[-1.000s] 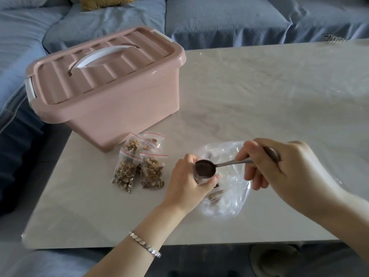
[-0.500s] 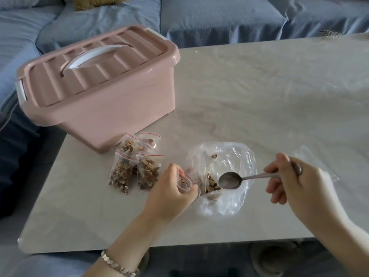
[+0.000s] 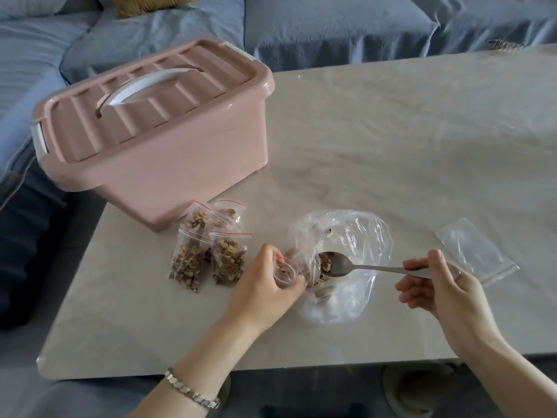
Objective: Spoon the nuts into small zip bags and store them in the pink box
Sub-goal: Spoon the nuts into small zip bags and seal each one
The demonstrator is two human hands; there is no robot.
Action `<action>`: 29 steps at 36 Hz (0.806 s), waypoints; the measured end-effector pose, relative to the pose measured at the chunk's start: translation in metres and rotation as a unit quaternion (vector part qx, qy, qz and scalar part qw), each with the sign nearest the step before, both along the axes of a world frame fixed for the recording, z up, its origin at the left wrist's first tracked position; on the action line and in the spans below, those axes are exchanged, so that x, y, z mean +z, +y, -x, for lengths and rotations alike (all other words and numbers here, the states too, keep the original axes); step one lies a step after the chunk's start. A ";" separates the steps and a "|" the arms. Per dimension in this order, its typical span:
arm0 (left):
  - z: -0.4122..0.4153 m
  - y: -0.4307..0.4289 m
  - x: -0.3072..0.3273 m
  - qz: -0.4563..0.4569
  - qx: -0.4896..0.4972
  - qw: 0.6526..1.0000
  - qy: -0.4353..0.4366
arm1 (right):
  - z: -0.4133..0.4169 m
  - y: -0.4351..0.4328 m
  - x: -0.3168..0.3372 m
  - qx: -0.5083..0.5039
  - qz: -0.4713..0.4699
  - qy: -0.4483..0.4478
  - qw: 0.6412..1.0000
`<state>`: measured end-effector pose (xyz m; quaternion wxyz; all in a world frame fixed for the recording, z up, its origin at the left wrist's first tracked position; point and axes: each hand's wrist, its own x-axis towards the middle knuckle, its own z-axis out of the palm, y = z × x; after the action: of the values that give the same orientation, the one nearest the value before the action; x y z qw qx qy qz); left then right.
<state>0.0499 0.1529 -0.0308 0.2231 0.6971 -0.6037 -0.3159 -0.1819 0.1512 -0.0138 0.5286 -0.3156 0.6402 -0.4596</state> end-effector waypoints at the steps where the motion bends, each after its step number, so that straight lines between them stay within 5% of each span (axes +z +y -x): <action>1: 0.000 0.000 0.001 0.010 0.008 1.000 0.001 | 0.004 0.000 0.002 -0.005 0.006 -0.001 1.000; 9: -0.002 0.002 0.001 0.073 0.039 0.994 0.064 | 0.022 -0.005 0.032 -0.015 0.049 -0.041 0.998; 18: 0.005 0.000 -0.008 0.160 0.010 0.986 0.036 | -0.025 -0.012 0.070 0.094 0.156 0.032 0.983; 24: 0.004 -0.003 -0.011 0.145 0.014 0.987 0.060 | -0.045 0.002 0.070 0.262 0.289 0.197 0.899; 29: 0.001 -0.001 -0.016 0.212 0.020 0.976 0.053 | -0.038 0.005 0.078 0.242 0.369 0.252 0.861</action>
<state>0.0489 0.1520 -0.0471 0.4037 0.6285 -0.6301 -0.2122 -0.1436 0.1558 0.0639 0.2888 -0.7376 0.4390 -0.4242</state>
